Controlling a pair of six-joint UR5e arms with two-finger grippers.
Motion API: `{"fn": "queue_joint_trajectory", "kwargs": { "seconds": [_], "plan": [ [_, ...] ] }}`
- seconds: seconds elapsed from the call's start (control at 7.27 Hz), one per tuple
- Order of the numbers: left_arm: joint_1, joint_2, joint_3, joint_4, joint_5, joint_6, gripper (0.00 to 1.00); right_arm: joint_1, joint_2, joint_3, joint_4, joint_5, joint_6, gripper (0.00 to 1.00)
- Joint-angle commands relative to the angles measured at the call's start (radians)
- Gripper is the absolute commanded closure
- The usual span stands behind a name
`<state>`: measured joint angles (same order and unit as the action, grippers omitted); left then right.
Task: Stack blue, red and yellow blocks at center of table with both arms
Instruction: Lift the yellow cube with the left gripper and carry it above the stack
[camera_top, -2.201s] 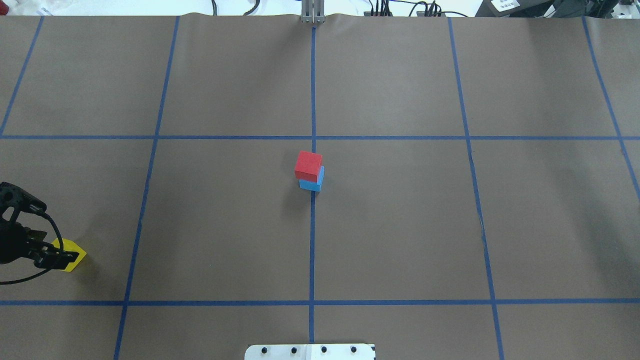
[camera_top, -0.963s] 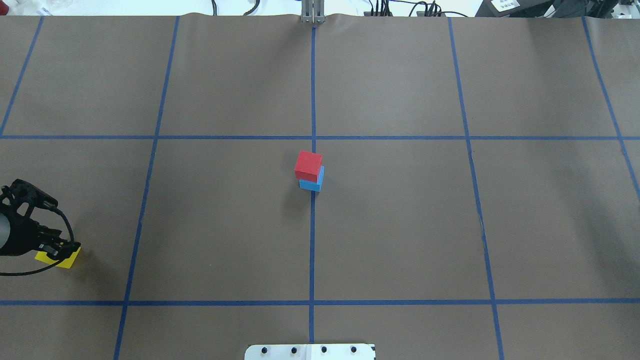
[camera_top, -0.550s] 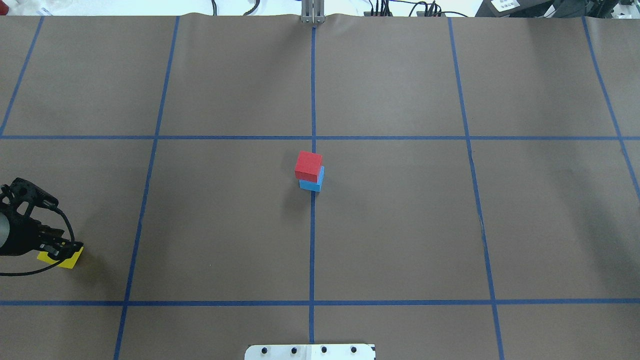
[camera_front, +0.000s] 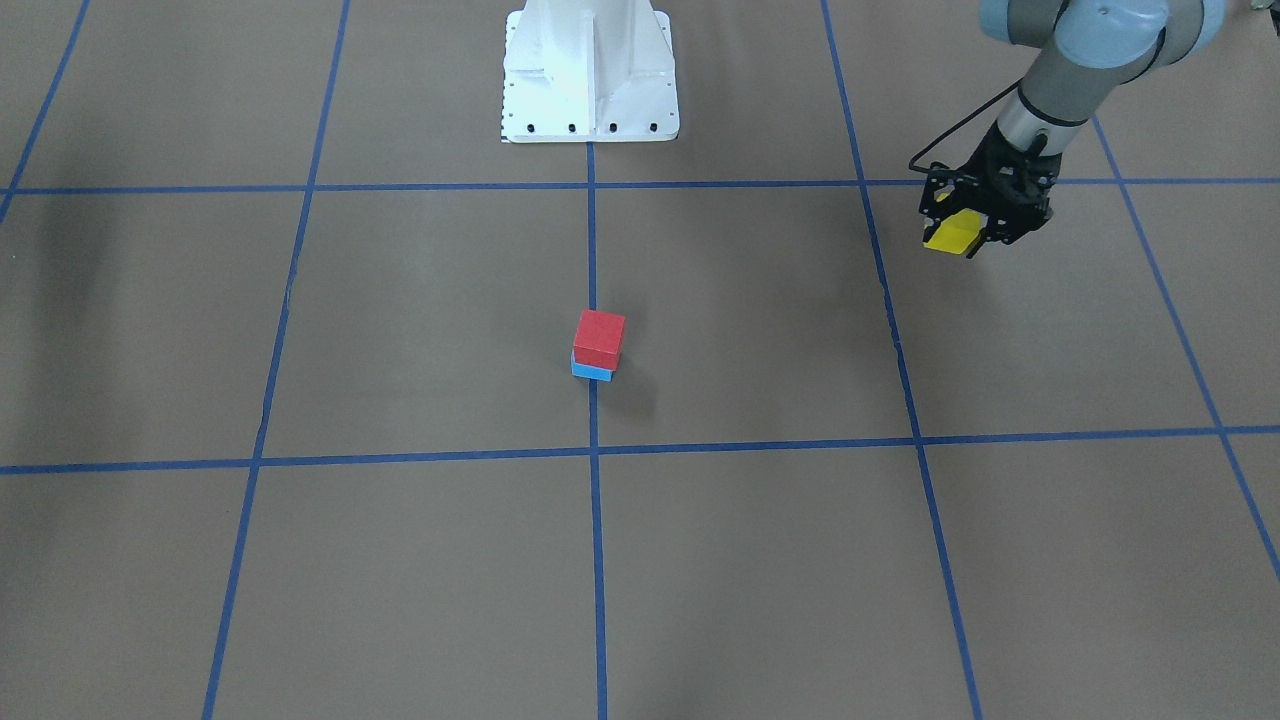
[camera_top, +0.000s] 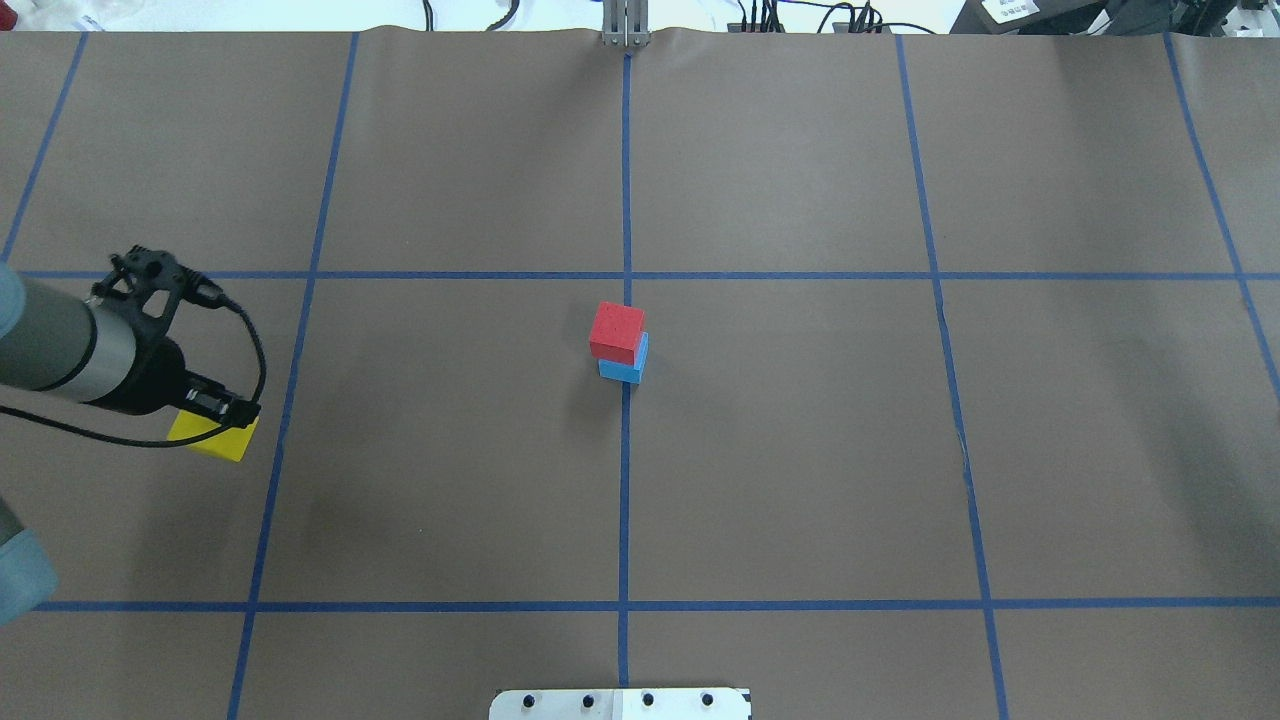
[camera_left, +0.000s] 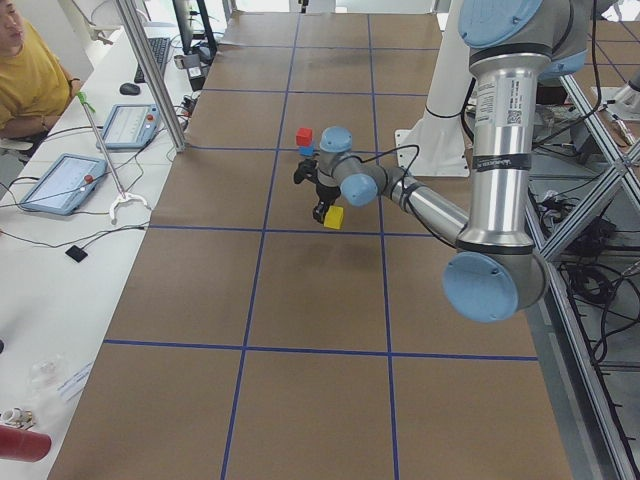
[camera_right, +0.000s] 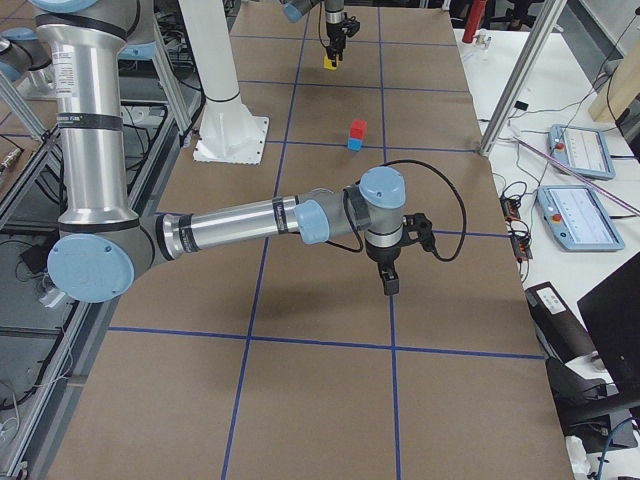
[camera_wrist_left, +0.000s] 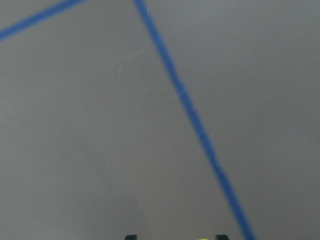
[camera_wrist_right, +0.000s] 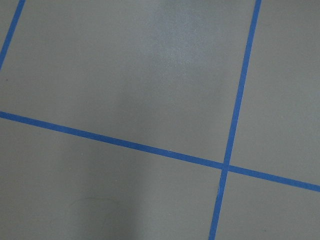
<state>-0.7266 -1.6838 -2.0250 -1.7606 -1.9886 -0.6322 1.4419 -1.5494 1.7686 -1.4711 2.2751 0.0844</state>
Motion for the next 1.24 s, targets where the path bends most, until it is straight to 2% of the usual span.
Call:
{"fn": "queue_joint_trajectory", "kwargs": {
  "seconds": [0.0, 0.28, 0.55, 0.69, 1.1],
  "plan": [
    [-0.007, -0.384, 0.085, 0.310, 0.002, -0.015, 1.00, 0.000, -0.001, 0.000, -0.003, 0.000, 0.000, 0.00],
    [0.001, -0.621, 0.295, 0.311, 0.001, -0.104, 1.00, 0.000, -0.001, -0.001, -0.003, 0.000, 0.002, 0.00],
    [0.012, -0.803, 0.472, 0.303, 0.001, -0.124, 1.00, 0.000, -0.001, -0.003, -0.003, 0.000, 0.002, 0.00],
    [0.044, -0.842, 0.515, 0.291, 0.002, -0.121, 1.00, 0.000, 0.000, -0.003, -0.003, 0.001, 0.005, 0.00],
    [0.102, -0.859, 0.554, 0.264, 0.063, -0.119, 1.00, 0.000, 0.000, -0.003, -0.003, 0.001, 0.005, 0.00]
  ]
}}
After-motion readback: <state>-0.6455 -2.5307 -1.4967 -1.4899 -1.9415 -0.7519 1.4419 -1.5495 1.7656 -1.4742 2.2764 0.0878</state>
